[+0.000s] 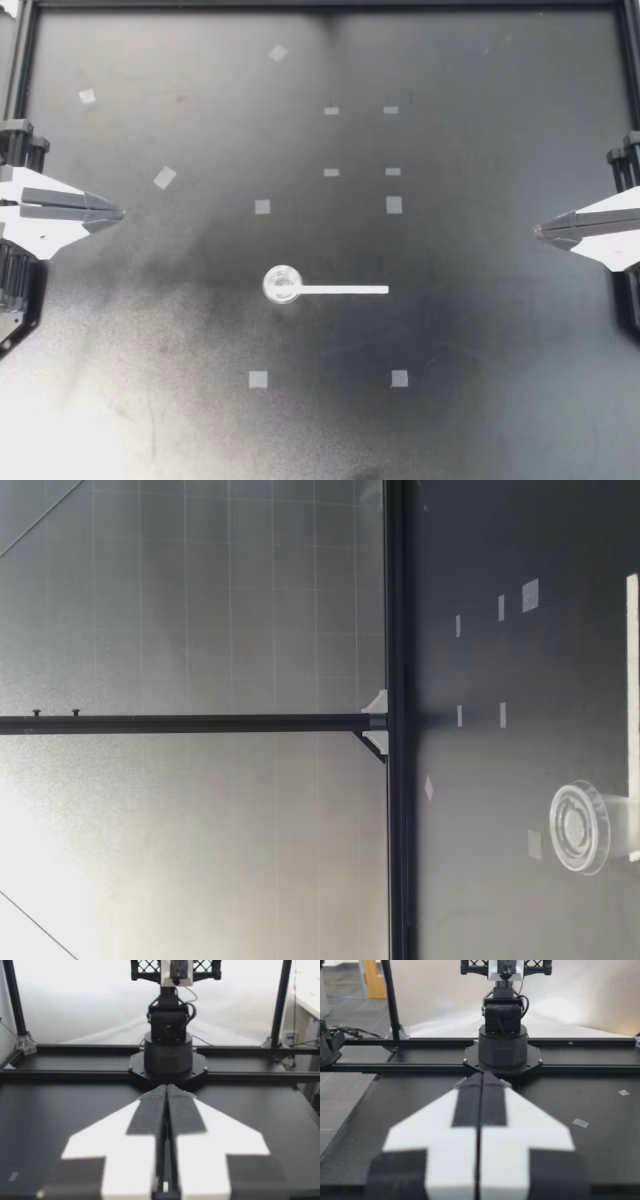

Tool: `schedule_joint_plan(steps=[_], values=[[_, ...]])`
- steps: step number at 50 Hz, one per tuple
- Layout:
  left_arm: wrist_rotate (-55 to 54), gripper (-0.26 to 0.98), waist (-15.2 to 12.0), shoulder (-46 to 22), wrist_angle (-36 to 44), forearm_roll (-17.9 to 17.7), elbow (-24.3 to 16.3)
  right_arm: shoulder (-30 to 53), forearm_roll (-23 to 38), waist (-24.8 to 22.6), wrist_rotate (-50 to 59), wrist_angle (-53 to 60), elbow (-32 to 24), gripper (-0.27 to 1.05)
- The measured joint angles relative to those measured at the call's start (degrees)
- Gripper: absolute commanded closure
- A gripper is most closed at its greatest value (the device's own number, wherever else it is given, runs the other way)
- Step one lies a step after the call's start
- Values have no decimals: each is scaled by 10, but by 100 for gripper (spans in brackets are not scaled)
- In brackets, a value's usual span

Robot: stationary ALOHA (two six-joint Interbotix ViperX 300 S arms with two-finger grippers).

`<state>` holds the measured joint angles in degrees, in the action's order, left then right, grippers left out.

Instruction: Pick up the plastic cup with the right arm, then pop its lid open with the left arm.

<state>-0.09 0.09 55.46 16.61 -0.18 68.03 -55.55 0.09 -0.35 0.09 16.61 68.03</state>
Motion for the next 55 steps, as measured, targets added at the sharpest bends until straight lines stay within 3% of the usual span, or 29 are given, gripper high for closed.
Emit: schedule_joint_plan(steps=[4, 9, 15, 20, 27, 33, 44, 55], values=[[1, 85, 4, 1, -24, 1, -7, 2, 0, 0, 0, -3, -11, 89], [6, 86, 8, -17, -101, 1, -62, 23, 0, 0, -4, -44, -54, 90], [-1, 86, 8, -83, -181, 1, -120, 102, 1, 0, 0, -93, -92, 90], [-6, 86, 8, -150, -179, -1, -127, 188, 0, 0, 4, -64, -91, 89], [-6, 86, 9, -244, -106, -2, -114, 309, 1, 0, 10, 86, -57, 86], [-4, 86, 9, -308, -25, -2, -97, 417, 2, 0, 16, 218, -47, 68], [-5, 86, 9, -401, 23, -3, -89, 563, 2, 0, 41, 252, -91, 17], [-5, 86, 9, -456, 47, -13, -76, 664, 0, 0, 54, 252, -143, 14]])
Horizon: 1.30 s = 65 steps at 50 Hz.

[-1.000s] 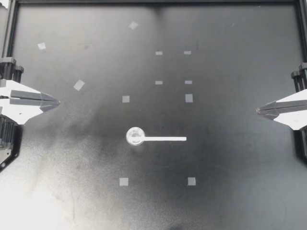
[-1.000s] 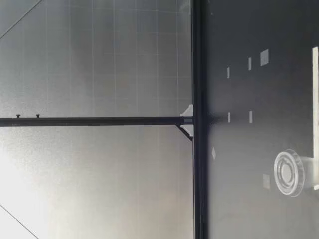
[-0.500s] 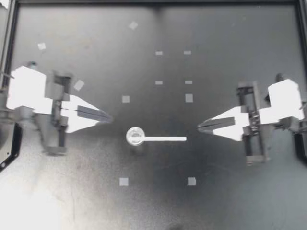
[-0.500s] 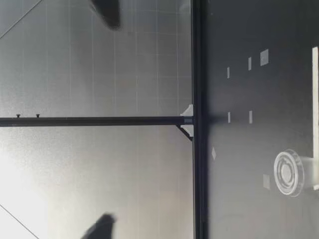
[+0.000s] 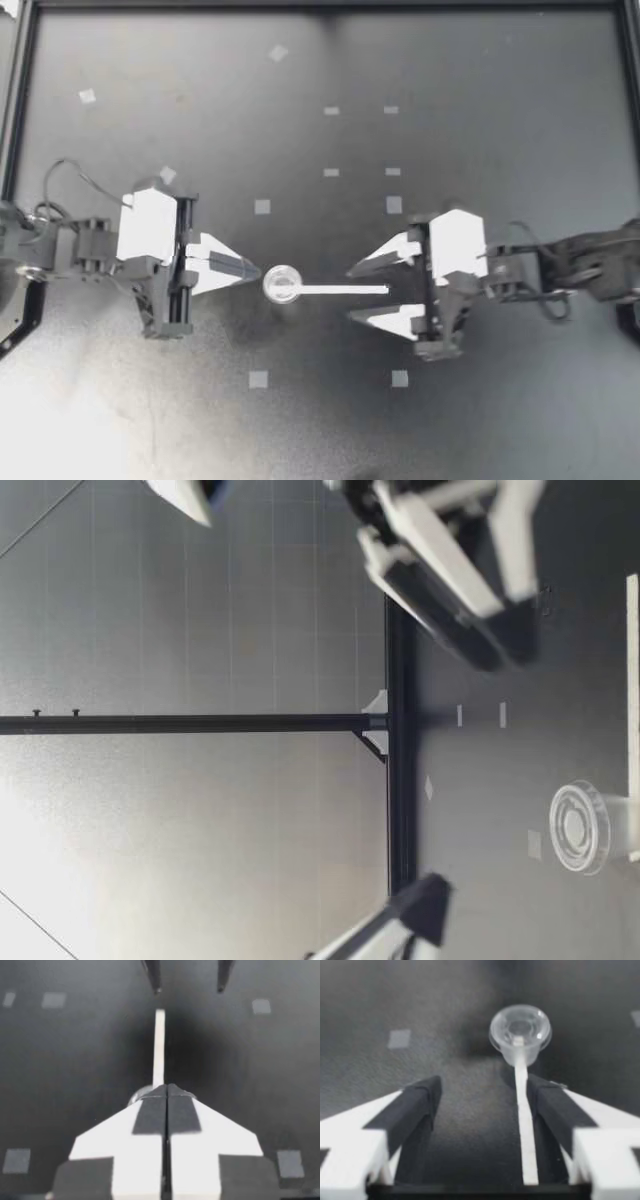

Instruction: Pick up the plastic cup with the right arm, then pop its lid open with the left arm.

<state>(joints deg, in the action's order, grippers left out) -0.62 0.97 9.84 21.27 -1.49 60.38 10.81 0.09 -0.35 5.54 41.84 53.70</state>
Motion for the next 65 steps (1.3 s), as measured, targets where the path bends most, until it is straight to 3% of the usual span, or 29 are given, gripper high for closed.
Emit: schedule_joint_plan(steps=[17, 65], values=[[4, 86, -12, -75, 32, -4, 2, 75, -17, 16, -1, 0, -50, 13], [4, 86, -18, -134, 54, -4, -22, 179, 8, 33, 11, -9, -156, 13]])
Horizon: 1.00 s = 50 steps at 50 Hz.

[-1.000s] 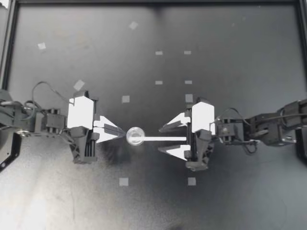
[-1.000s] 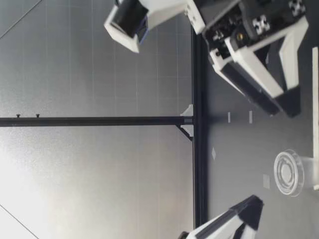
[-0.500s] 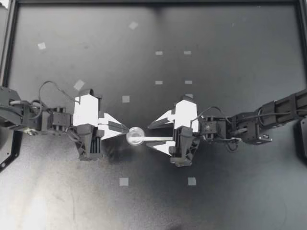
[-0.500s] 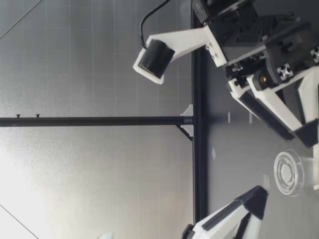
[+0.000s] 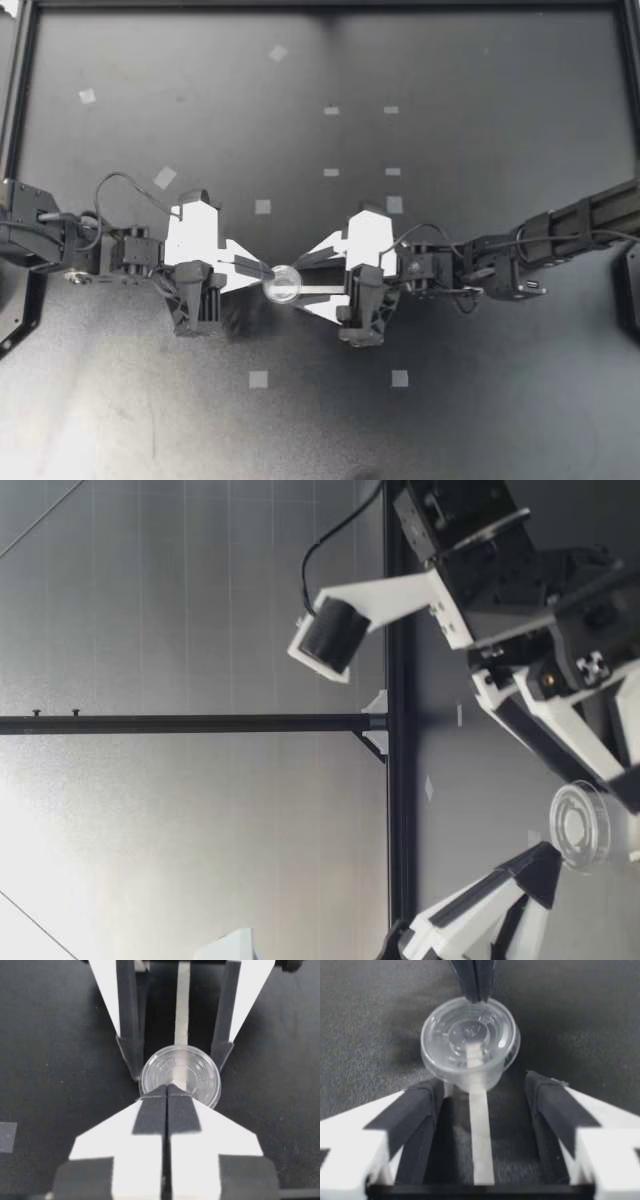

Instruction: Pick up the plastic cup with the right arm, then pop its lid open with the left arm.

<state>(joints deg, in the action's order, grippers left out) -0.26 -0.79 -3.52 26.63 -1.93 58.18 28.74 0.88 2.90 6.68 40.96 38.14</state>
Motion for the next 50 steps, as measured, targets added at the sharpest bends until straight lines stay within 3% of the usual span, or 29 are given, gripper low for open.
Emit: schedule_joint_plan(steps=[13, 50], values=[[0, 86, 0, 0, 0, 0, 1, 11, 33, 3, 31, 0, -16, 13], [-17, 86, 0, -6, 1, 0, 14, 10, 34, 3, 33, -3, -9, 13]])
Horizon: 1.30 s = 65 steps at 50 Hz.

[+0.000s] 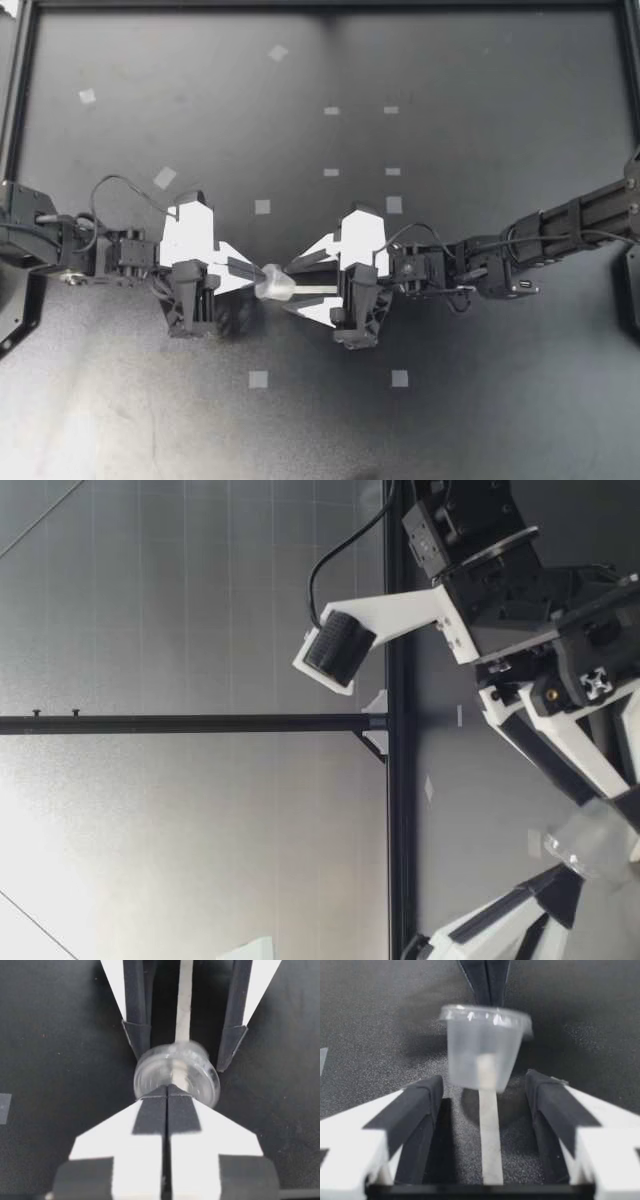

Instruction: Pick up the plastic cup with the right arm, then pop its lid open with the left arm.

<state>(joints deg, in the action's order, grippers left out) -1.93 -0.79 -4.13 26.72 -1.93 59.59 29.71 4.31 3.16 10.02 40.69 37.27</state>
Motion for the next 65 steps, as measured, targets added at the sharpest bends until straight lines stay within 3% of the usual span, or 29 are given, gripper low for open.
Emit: schedule_joint_plan(steps=[21, 37, 46, 54, 65], values=[[-5, 86, 0, 0, 0, -1, 0, -9, 0, 0, 13, -40, -21, 15], [-6, 86, 0, 0, 0, -1, 0, -10, 5, 3, 13, -71, -28, 46], [-10, 86, 0, 1, 0, 0, 0, -16, 8, 3, 15, -71, -24, 49], [-55, 86, 0, 30, 24, 0, 5, -54, 19, 1, 17, -5, 36, 50], [-148, 78, 1, 115, 138, 9, 37, -148, 44, 1, 9, 190, 158, 50]])
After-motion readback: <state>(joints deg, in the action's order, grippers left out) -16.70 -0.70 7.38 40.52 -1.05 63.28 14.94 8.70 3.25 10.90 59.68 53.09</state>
